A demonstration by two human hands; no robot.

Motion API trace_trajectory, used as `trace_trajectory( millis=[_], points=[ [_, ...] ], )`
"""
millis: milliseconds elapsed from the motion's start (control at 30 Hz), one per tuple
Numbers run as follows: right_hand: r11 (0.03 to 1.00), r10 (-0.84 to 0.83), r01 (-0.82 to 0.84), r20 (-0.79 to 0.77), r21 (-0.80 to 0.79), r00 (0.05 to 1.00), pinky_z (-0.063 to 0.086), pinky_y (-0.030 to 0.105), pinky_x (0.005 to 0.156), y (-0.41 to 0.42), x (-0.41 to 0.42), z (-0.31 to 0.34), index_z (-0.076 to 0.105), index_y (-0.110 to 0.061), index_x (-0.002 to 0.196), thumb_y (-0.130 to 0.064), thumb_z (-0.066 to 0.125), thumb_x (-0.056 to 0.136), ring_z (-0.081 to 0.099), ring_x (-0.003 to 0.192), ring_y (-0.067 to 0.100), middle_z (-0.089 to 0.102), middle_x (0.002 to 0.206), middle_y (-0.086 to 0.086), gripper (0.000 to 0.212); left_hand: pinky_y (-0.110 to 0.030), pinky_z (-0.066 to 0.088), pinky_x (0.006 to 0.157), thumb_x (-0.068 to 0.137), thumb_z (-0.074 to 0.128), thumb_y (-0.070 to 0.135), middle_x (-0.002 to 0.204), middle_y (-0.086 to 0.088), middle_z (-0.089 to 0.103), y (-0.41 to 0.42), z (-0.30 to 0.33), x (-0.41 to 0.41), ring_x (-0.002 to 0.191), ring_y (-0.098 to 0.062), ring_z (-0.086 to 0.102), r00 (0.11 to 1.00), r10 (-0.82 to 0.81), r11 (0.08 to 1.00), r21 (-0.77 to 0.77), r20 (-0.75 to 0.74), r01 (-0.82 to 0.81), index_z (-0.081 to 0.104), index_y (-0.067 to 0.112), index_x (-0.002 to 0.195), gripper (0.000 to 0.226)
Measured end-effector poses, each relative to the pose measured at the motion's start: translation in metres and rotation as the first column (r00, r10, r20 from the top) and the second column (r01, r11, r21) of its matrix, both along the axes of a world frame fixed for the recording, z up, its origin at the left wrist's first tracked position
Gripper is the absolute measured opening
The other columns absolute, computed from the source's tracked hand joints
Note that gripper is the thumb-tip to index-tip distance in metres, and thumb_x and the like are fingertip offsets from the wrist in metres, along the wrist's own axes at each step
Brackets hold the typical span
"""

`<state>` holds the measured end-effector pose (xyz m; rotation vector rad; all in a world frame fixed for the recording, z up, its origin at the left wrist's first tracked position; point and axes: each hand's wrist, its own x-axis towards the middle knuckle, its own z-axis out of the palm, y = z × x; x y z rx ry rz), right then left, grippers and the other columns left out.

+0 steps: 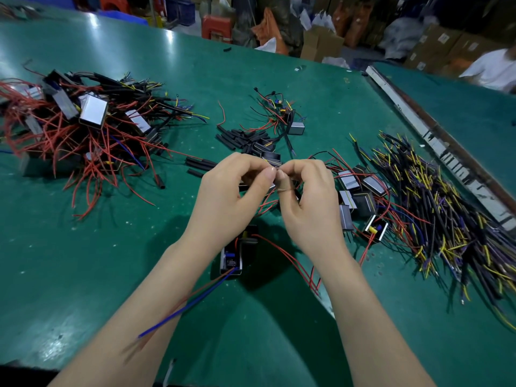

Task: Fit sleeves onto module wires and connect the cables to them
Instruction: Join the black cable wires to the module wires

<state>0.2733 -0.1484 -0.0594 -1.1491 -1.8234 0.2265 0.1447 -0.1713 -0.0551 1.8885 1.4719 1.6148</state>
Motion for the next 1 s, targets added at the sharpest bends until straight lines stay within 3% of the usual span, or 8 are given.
trace_trajectory(
  millis=[167,333,700,1000],
  points=[
    [0.999,0.012,-0.013,0.025,0.048,1.000,0.041,0.044,0.079,0.0008,0.0006,-0.0006,0.062,-0.005,0.094,-0.016,0.053,0.093,0.053,0.091,0.028,0.061,0.097,0.008,0.015,-0.006,0.038,0.071,0.089,0.062,0.013,0.082,0.012,0.065,0.0005,0.0025,0.0037,0.073,0.006,0.055,0.980,-0.050,0.987,-0.140,0.192,0.077,0.062,0.035,0.078,0.024],
    [0.998,-0.022,0.018,0.063,0.065,0.998,0.041,0.051,0.076,0.0014,0.0026,0.0001,0.062,-0.004,0.094,-0.021,0.050,0.093,0.053,0.092,0.031,0.061,0.098,0.010,0.020,-0.004,0.036,0.071,0.089,0.062,0.010,0.083,0.012,0.064,-0.0014,0.0034,0.0039,0.075,0.007,0.055,0.982,-0.079,0.989,-0.109,0.173,0.099,0.063,0.033,0.081,0.024],
    [0.994,-0.004,-0.004,0.072,0.111,0.997,0.041,0.052,0.072,0.0003,0.0044,0.0005,0.061,-0.004,0.093,-0.015,0.050,0.095,0.052,0.086,0.031,0.060,0.094,0.008,0.016,-0.004,0.036,0.070,0.087,0.062,0.011,0.081,0.010,0.063,-0.0027,0.0048,0.0058,0.073,0.004,0.052,0.981,-0.093,0.986,-0.118,0.170,0.114,0.063,0.025,0.080,0.016],
    [0.989,0.039,-0.053,0.099,0.137,0.994,0.043,0.045,0.078,-0.0003,0.0073,0.0001,0.066,-0.005,0.104,-0.011,0.052,0.096,0.052,0.092,0.027,0.062,0.101,0.009,0.017,-0.005,0.038,0.071,0.085,0.062,0.016,0.083,0.010,0.067,-0.0032,0.0059,0.0052,0.073,0.004,0.056,0.975,-0.078,0.987,-0.120,0.209,0.105,0.062,0.035,0.077,0.020]
  ],
)
